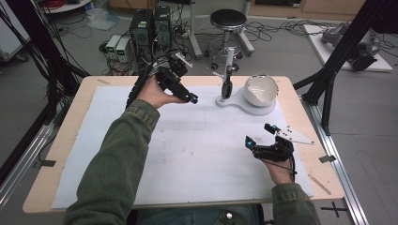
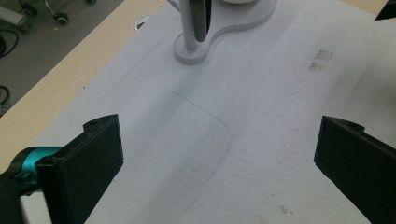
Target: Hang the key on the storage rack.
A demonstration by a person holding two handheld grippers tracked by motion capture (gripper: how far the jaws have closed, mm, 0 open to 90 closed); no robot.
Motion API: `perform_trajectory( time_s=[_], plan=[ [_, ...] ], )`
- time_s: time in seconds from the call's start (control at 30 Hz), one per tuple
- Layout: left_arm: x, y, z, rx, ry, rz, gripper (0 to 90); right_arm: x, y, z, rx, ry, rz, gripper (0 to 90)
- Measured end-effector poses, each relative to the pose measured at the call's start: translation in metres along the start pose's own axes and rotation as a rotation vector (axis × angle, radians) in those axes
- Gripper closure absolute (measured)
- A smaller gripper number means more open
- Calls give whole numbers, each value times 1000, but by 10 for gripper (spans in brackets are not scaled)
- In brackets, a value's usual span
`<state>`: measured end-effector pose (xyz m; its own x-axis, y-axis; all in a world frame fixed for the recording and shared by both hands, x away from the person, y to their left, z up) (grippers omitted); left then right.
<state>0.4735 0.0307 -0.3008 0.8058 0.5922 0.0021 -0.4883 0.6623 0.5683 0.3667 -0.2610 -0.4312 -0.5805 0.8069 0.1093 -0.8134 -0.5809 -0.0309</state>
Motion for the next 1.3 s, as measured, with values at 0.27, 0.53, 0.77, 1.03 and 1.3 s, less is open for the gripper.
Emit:
perform_trajectory(
  time_s=[0.27,0.53,0.77,1.03,1.3],
  plan=[
    [4,16,-13,-30,13,12,17,0,-1,0,-2,0,1,4],
    [13,28,-29,-48,33,37,17,0,-1,0,-3,-2,-1,4],
    [24,38,-48,-75,83,53,18,0,0,0,-1,0,-3,4],
    [33,49,-78,-82,143,57,18,0,0,-1,4,-2,-6,4],
    [39,62,-100,-110,157,86,17,0,0,-1,6,4,-10,4]
  ],
)
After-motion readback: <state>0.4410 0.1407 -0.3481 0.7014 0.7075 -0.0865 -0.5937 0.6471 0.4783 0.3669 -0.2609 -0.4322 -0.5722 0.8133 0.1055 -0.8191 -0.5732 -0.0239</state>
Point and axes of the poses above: each handheld gripper's, and its own axes: y roughly backward along the jaws, z roughly out of its top, x roughly to its left, the point moved 6 cm from there along -y, roughly forward along the jaws, and after that the axes turned 14 degrees about -x, right-handed, at the moved point
